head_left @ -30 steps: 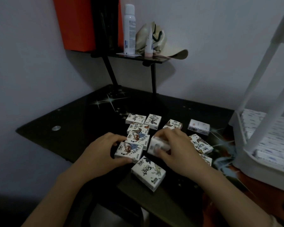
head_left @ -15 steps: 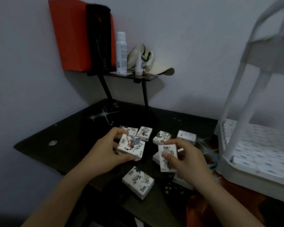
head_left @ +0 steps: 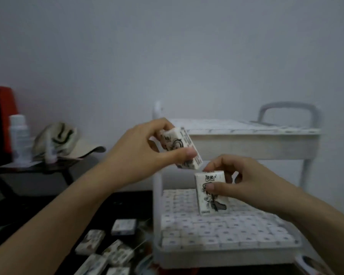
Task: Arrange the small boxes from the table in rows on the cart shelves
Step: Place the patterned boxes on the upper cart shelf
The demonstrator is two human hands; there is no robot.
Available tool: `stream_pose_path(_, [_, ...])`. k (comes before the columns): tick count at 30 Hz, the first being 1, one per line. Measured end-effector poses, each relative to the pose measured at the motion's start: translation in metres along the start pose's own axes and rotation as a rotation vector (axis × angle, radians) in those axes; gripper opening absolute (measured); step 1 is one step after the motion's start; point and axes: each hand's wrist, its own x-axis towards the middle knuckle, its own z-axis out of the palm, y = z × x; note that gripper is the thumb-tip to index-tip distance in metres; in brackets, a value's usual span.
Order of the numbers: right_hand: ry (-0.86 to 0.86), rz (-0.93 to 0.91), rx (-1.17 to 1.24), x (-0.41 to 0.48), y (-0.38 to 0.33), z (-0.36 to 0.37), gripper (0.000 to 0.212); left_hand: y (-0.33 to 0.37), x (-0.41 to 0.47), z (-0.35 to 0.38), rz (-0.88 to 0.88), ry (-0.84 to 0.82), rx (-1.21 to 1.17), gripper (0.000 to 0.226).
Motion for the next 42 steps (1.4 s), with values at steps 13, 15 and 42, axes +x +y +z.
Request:
stream_pose_path(13, [0.265, 0.088, 0.032, 0.035, -0.014, -0.161, 0.016, 0.045, 0.18, 0.057, 0.003, -0.09, 0.295, 0.049])
stream_pose_path(15, [0.309, 0.121, -0.099, 0.048, -0.006, -0.179, 0.025, 0.044, 0.202, 0.069, -0.023, -0.16, 0.326, 0.048])
stream_pose_path(42, [-0.14, 0.131, -1.005, 0.131, 0.054, -0.216, 0.029, 0.028, 0.305, 0.153, -0.358, -0.416, 0.077, 0.04])
